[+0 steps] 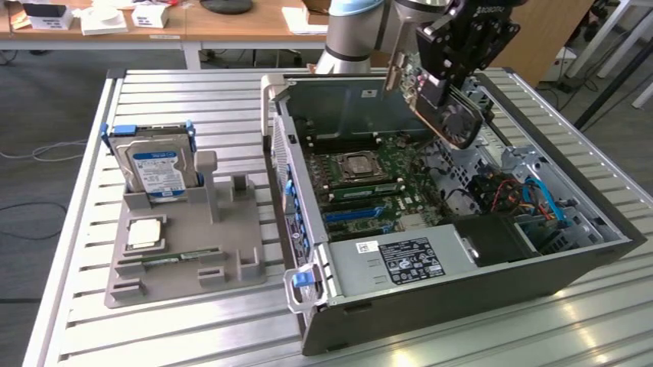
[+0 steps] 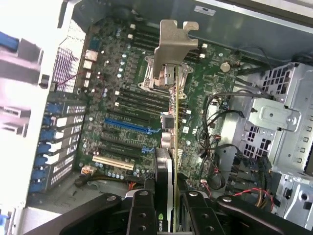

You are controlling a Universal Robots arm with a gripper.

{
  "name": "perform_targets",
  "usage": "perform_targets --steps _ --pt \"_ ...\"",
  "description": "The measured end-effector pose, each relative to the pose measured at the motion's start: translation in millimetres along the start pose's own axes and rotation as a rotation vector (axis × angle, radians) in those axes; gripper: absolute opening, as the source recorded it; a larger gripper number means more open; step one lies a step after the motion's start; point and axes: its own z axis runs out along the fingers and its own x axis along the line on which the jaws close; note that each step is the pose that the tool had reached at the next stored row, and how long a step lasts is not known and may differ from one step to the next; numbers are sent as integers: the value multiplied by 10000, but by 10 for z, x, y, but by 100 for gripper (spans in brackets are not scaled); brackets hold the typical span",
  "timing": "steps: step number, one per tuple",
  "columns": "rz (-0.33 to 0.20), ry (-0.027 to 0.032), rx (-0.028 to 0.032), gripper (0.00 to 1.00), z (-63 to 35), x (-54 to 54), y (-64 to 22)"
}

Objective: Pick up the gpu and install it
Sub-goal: 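Insert the gpu into the slot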

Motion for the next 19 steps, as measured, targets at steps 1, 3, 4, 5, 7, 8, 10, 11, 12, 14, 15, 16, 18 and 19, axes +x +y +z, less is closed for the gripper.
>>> perform_targets --steps 1,3,4,5,7,8,10,11,12,14,15,16,18,19 --pt "-142 8 30 27 1 0 0" --pt "-423 16 68 27 4 0 0" --pt "-562 20 84 27 5 0 0" --pt "-701 25 101 27 6 0 0" --pt "-993 38 151 27 6 0 0" --pt "-1148 45 180 27 7 0 0" --pt "-1439 60 237 27 8 0 0" --pt "-1588 68 268 27 9 0 0" --pt "-1732 77 301 27 9 0 0" --pt "-2017 94 365 27 10 0 0" --pt "-2172 104 400 27 10 0 0" --pt "-2316 112 433 27 10 0 0" --pt "-2602 131 499 27 10 0 0" --pt "-2742 140 533 27 11 0 0"
